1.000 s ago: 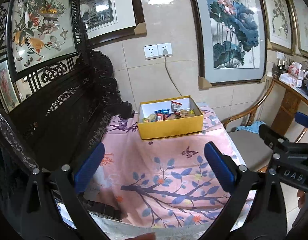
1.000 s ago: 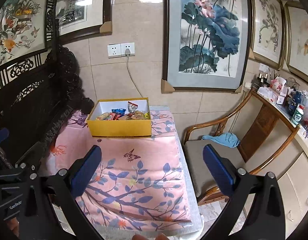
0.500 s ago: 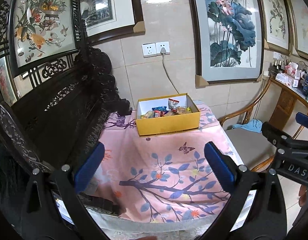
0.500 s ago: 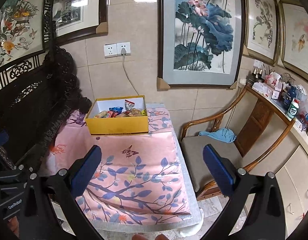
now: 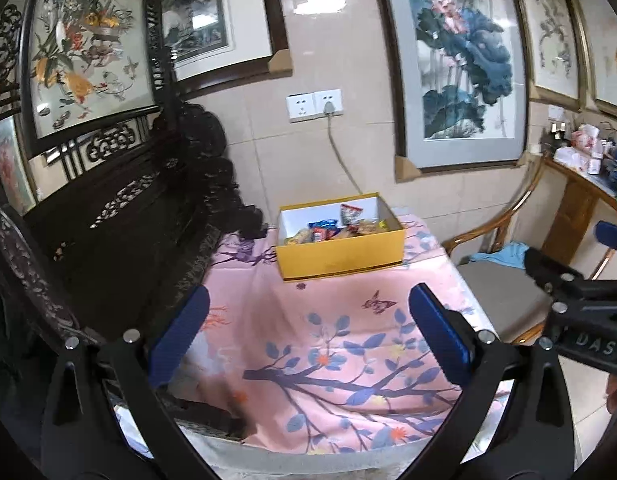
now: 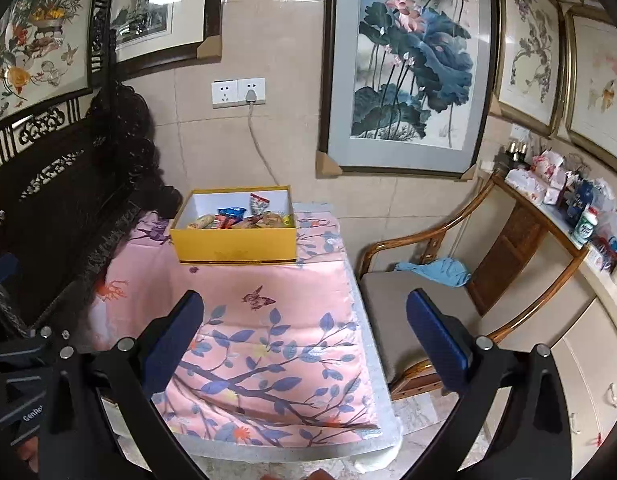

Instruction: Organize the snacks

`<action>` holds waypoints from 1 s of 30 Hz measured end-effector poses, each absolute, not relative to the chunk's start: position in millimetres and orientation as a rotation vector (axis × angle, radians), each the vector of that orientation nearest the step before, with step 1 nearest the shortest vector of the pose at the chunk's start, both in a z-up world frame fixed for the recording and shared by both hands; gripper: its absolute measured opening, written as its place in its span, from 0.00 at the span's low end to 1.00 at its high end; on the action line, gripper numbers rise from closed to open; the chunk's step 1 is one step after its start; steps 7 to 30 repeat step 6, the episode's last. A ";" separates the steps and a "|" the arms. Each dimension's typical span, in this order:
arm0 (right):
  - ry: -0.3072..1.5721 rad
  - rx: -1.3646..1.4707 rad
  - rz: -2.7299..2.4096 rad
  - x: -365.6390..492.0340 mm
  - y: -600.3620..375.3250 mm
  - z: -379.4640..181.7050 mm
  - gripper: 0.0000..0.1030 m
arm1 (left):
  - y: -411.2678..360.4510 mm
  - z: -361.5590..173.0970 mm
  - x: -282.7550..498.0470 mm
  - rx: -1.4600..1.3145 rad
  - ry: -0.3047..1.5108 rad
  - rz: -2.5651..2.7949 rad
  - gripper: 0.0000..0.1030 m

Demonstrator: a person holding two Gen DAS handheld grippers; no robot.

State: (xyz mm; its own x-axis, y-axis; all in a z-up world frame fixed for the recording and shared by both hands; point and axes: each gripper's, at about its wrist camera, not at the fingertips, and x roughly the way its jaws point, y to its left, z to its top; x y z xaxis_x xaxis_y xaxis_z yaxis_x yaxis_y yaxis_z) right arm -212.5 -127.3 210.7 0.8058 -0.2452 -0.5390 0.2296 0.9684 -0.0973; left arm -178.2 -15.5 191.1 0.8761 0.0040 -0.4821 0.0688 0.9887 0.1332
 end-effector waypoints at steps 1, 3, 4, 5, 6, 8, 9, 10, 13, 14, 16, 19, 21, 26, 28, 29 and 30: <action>0.582 -0.018 -0.247 -212.0 -128.1 210.6 0.99 | -13.5 190.8 -177.2 0.136 0.507 -0.033 0.98; 0.586 -0.009 -0.244 -211.0 -128.4 210.2 0.99 | -7.6 190.0 -174.5 0.090 0.523 -0.049 0.98; 0.589 -0.013 -0.246 -210.1 -128.1 209.7 0.99 | -6.1 189.3 -173.1 0.080 0.535 -0.068 0.98; 0.594 -0.021 -0.249 -209.1 -127.3 208.8 0.99 | -5.2 188.5 -172.8 0.079 0.537 -0.073 0.98; 0.597 -0.026 -0.250 -208.3 -126.6 208.2 0.99 | -5.6 188.3 -172.6 0.082 0.533 -0.067 0.98; 0.597 -0.026 -0.250 -208.3 -126.6 208.2 0.99 | -5.6 188.3 -172.6 0.082 0.533 -0.067 0.98; 0.597 -0.026 -0.250 -208.3 -126.6 208.2 0.99 | -5.6 188.3 -172.6 0.082 0.533 -0.067 0.98; 0.597 -0.026 -0.250 -208.3 -126.6 208.2 0.99 | -5.6 188.3 -172.6 0.082 0.533 -0.067 0.98; 0.597 -0.026 -0.250 -208.3 -126.6 208.2 0.99 | -5.6 188.3 -172.6 0.082 0.533 -0.067 0.98; 0.597 -0.026 -0.250 -208.3 -126.6 208.2 0.99 | -5.6 188.3 -172.6 0.082 0.533 -0.067 0.98; 0.597 -0.026 -0.250 -208.3 -126.6 208.2 0.99 | -5.6 188.3 -172.6 0.082 0.533 -0.067 0.98; 0.597 -0.026 -0.250 -208.3 -126.6 208.2 0.99 | -5.6 188.3 -172.6 0.082 0.533 -0.067 0.98; 0.597 -0.026 -0.250 -208.3 -126.6 208.2 0.99 | -5.6 188.3 -172.6 0.082 0.533 -0.067 0.98; 0.597 -0.026 -0.250 -208.3 -126.6 208.2 0.99 | -5.6 188.3 -172.6 0.082 0.533 -0.067 0.98; 0.597 -0.026 -0.250 -208.3 -126.6 208.2 0.99 | -5.6 188.3 -172.6 0.082 0.533 -0.067 0.98; 0.597 -0.026 -0.250 -208.3 -126.6 208.2 0.99 | -5.6 188.3 -172.6 0.082 0.533 -0.067 0.98; 0.597 -0.026 -0.250 -208.3 -126.6 208.2 0.99 | -5.6 188.3 -172.6 0.082 0.533 -0.067 0.98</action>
